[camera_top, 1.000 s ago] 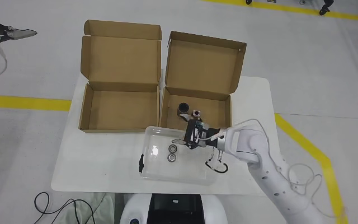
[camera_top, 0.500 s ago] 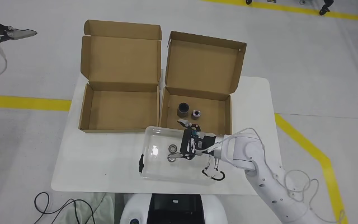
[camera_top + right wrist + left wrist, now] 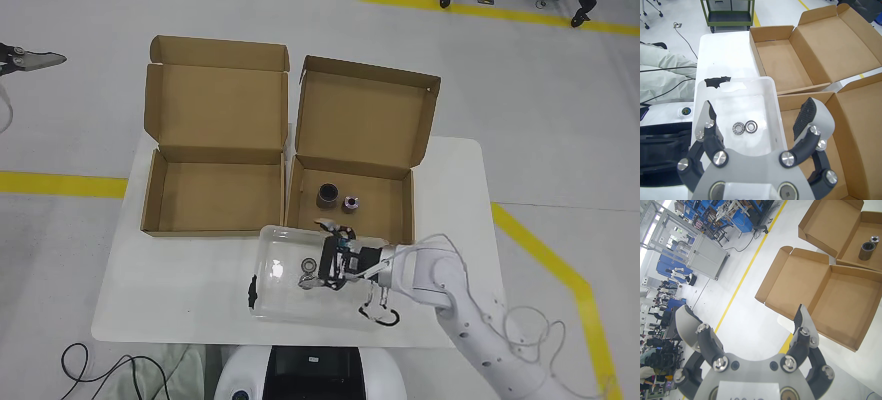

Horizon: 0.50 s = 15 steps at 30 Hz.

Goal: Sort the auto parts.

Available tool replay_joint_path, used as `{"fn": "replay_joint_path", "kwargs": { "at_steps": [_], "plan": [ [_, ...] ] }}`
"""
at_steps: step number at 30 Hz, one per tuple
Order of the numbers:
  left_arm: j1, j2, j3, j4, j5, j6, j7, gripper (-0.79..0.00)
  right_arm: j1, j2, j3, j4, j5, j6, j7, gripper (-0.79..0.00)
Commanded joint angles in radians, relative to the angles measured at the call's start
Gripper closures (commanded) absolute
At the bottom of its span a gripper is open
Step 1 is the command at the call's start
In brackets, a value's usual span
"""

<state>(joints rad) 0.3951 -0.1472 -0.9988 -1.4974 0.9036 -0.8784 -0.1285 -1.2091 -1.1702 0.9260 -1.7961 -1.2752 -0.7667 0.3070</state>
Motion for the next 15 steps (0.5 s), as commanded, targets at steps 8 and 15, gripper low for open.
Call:
{"fn": "replay_joint_path", "kwargs": {
  "at_steps": [8, 15],
  "plan": [
    [0.0, 0.0, 0.0, 0.0, 0.0, 0.0, 0.0, -0.785, -0.002, -0.006, -0.06, 0.061, -0.065, 0.007, -0.042, -0.462],
    [0.0, 0.0, 0.0, 0.0, 0.0, 0.0, 0.0, -0.785, -0.003, -0.011, -0.092, 0.101, -0.101, 0.03, -0.055, -0.351]
  ]
}}
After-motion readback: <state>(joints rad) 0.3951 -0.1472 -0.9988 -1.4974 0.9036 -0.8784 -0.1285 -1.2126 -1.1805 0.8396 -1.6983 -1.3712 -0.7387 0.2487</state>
